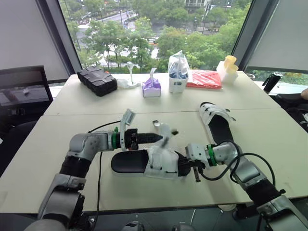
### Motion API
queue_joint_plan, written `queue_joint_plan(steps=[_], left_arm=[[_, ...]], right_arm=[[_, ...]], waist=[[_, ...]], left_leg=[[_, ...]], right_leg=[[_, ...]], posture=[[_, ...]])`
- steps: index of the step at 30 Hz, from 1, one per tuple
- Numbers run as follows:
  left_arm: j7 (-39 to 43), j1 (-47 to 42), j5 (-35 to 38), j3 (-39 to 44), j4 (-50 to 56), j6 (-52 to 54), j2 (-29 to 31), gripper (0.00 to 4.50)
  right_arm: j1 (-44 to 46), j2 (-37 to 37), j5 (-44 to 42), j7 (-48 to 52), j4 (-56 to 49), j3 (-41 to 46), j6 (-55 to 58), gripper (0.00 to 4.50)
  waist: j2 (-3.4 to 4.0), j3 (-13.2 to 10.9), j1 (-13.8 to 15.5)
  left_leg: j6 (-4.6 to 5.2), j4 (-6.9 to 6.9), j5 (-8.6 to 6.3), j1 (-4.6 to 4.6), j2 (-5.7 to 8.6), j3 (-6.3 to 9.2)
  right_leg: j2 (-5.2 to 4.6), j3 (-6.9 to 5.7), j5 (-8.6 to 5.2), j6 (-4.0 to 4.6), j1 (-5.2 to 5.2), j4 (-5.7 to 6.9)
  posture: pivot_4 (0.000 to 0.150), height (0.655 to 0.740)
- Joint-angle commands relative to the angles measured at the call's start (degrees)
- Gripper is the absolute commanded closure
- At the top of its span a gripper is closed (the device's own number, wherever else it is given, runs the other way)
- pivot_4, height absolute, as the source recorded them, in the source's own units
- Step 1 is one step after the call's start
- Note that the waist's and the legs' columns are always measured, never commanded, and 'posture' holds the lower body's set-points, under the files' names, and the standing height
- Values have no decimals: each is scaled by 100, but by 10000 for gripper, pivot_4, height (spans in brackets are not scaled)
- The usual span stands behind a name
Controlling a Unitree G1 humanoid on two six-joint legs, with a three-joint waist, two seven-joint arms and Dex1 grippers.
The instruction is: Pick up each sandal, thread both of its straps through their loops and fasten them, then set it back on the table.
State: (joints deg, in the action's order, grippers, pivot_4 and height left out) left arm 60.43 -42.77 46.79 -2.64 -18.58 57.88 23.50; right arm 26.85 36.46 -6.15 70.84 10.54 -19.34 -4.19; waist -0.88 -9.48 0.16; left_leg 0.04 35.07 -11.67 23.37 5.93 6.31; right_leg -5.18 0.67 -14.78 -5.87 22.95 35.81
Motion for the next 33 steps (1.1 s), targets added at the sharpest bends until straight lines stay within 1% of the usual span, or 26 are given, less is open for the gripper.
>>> queue_joint_plan(steps=[1,3,4,6,9,15,20,28,31,33], left_arm=[[-136,-87,-80,238,-104,-82,-89,11621],[-248,-106,-163,362,-211,-199,-137,2065],[-295,-120,-227,412,-261,-285,-154,934],[-390,-160,-442,423,-333,-572,-172,934],[-297,-219,-676,322,-366,-794,-159,934],[-85,-218,-1583,-292,-442,-1535,-134,934],[-26,-282,-1861,-371,-648,-1784,-253,934],[7,-373,-2003,-243,-819,-1807,-423,934],[48,-396,-1992,-197,-835,-1765,-423,8123],[103,-402,-1953,-173,-814,-1703,-400,18614]], right_arm=[[-134,56,449,-80,428,-190,144,45000],[-139,60,451,-81,430,-189,142,45000],[-141,59,452,-83,431,-188,143,45000],[-148,55,456,-88,436,-192,139,45000],[-150,48,456,-92,441,-195,136,45000],[-131,32,460,-94,459,-201,133,45000],[-128,28,463,-107,461,-204,128,45000],[-150,61,468,-103,442,-195,128,45000],[-141,58,475,-105,451,-200,122,45000],[-128,52,479,-104,468,-204,114,45000]], waist=[[-1,-1,1],[-1,-1,4],[0,0,2],[0,0,5],[-1,0,7],[-1,1,8],[-1,1,8],[-1,1,7],[-1,1,7],[-1,1,7]], left_leg=[[0,0,0,0,0,0],[0,2,0,0,0,0],[-1,2,0,0,0,0],[-1,2,0,-1,0,0],[-1,2,0,-1,0,0],[-2,2,-1,-2,0,0],[-2,2,0,-2,0,0],[-1,3,0,-2,0,0],[-1,3,0,-2,1,0],[-2,3,0,-2,1,0]], right_leg=[[0,0,0,0,0,0],[0,0,0,0,-1,0],[0,0,1,0,-1,0],[0,0,1,0,-1,0],[0,0,1,-1,-1,0],[-1,1,1,0,-6,0],[-1,0,1,0,-4,0],[0,0,3,-3,-5,0],[0,-1,3,-3,-5,0],[1,-1,3,-4,-5,0]], posture=[[1500,7400],[1500,7400],[1500,7400],[1500,7400],[1500,7400],[1500,7400],[1500,7400],[1500,7400],[1500,7400],[1500,7400]])
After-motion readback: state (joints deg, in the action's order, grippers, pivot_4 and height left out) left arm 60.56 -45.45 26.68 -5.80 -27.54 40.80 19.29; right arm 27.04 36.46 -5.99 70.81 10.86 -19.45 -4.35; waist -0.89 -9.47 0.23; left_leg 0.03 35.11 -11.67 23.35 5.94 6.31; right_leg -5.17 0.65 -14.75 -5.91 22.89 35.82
